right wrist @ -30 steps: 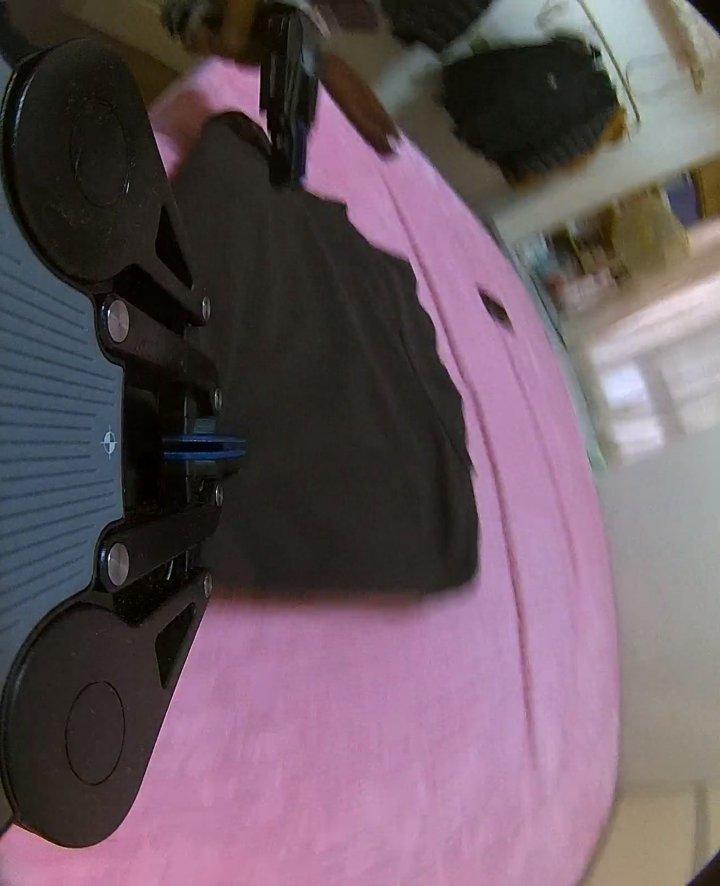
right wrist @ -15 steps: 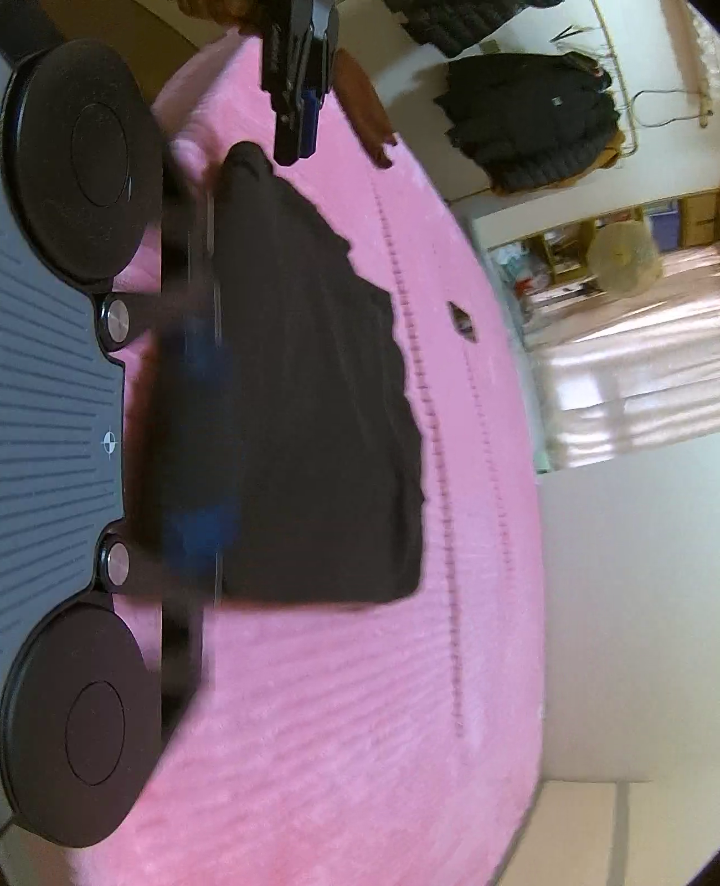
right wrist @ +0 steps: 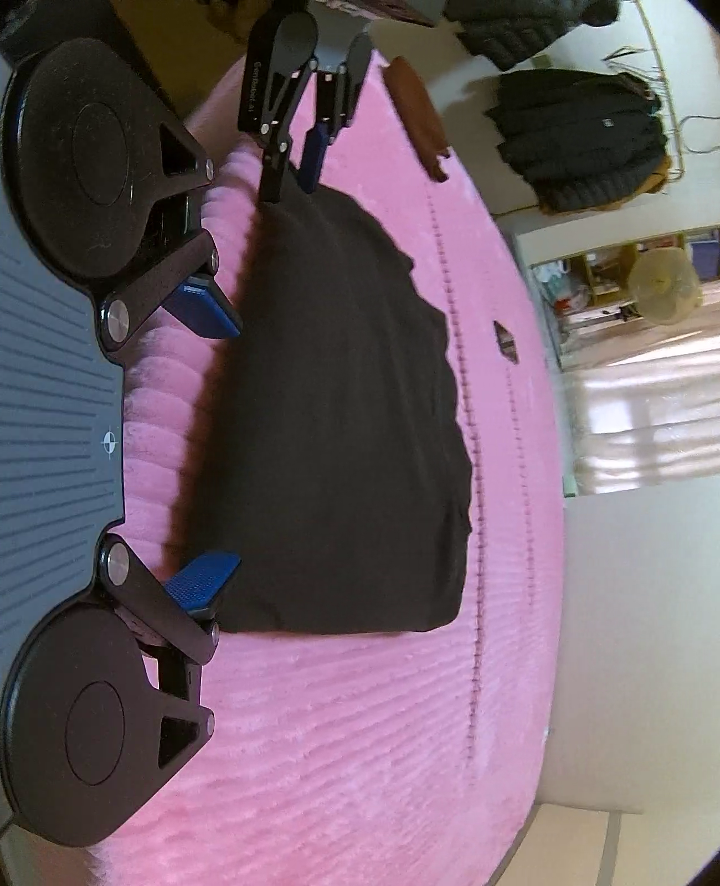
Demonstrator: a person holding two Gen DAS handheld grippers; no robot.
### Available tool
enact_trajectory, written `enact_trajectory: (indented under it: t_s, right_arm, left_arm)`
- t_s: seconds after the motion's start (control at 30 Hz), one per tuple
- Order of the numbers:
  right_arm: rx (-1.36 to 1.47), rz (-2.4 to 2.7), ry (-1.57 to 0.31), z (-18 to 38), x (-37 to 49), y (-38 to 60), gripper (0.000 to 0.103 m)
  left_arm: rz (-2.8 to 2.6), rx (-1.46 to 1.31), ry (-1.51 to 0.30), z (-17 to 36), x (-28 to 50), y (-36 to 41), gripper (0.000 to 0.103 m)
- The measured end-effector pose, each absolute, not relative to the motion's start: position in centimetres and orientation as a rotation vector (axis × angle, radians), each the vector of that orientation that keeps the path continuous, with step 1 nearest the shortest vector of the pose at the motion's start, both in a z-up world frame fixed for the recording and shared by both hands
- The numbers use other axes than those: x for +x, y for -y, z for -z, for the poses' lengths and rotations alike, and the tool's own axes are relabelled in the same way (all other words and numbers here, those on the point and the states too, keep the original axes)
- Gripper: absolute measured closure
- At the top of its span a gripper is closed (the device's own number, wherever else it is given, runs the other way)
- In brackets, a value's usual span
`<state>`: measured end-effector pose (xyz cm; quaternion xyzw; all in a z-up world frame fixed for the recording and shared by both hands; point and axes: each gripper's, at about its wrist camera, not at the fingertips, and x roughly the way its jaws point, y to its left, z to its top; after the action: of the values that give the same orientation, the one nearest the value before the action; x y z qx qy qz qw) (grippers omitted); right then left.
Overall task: Fold clothes
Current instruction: 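Pinch the folded shirt edge with the right gripper and straighten it, then release, then grasp the folded black shirt edge with the left gripper while the right gripper grasps beside it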
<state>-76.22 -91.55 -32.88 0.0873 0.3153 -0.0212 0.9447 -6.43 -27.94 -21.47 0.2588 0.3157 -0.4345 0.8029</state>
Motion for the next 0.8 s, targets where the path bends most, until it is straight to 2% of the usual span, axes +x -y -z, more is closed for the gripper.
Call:
enact_trajectory:
  t_s: [0.33, 0.7, 0.8]
  right_arm:
    - [-0.152, 0.017, -0.688, 33.0, -74.1, 89.0, 0.016]
    - [-0.452, -0.038, -0.779, 36.0, -71.7, 87.1, 0.016]
    - [-0.557, -0.027, -0.782, 36.6, -71.3, 86.8, 0.016]
  left_arm:
    - [0.922, 0.602, -0.678, 21.5, -6.7, 28.3, 0.069]
    - [0.921, 0.615, -0.672, 21.4, -6.8, 28.4, 0.069]
    - [0.926, 0.706, -0.587, 20.5, -8.1, 28.5, 0.065]
